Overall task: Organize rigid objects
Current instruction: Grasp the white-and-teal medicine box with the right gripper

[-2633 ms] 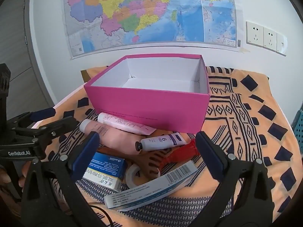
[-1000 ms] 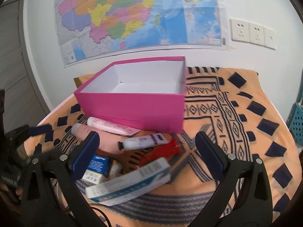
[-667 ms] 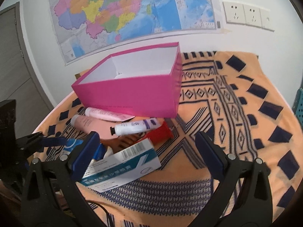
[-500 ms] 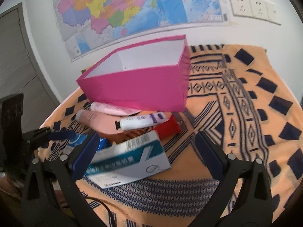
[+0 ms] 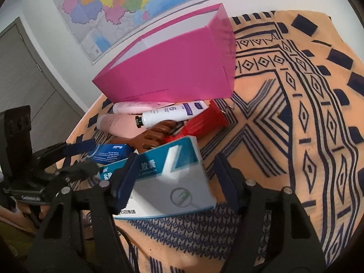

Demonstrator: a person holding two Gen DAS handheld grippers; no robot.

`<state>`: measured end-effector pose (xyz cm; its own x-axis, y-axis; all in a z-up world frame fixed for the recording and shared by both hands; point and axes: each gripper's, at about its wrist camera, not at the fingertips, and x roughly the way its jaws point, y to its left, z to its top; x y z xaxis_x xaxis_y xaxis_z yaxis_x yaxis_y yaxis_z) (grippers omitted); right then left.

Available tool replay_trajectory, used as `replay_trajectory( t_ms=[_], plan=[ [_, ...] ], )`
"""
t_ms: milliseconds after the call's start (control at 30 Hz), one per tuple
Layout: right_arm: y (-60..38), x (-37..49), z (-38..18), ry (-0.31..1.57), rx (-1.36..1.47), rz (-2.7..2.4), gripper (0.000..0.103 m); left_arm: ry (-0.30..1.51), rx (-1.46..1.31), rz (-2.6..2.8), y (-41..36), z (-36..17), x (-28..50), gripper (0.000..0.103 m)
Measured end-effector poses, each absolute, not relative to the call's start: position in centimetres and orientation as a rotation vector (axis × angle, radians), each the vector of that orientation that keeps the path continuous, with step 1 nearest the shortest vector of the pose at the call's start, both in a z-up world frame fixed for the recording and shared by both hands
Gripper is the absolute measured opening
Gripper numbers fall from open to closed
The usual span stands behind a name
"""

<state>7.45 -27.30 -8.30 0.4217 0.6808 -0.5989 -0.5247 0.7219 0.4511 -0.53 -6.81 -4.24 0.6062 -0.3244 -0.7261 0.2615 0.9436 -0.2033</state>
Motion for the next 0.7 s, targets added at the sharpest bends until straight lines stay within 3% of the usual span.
replay_trajectory(
  t_ms=[33, 100, 200, 533, 700],
  plan=[
    [-27.4, 7.4, -8.3, 0.848, 0.204, 0.763, 0.068, 0.867, -0.081, -0.375, -7.2, -4.4, -0.7, 0.065],
    [-27.4, 7.3, -8.4, 0.855, 0.201, 0.766, 0.068, 0.899, -0.073, -0.431, -8.0, -5.0, -0.9, 0.05],
    [-27.3, 7.1, -8.7, 0.868, 0.206, 0.777, 0.067, 0.905, -0.019, -0.471, -9.6, -5.2, -1.3, 0.04],
    [-28.5, 6.0, -7.8, 0.866, 0.227, 0.741, 0.046, 0.912, -0.066, -0.467, -9.0, -4.9, -1.1, 0.04],
    [-28.0, 5.2, -6.6, 0.844, 0.21, 0.75, 0.045, 0.871, -0.093, -0.442, -7.8, -3.8, -1.3, 0.04]
  ],
)
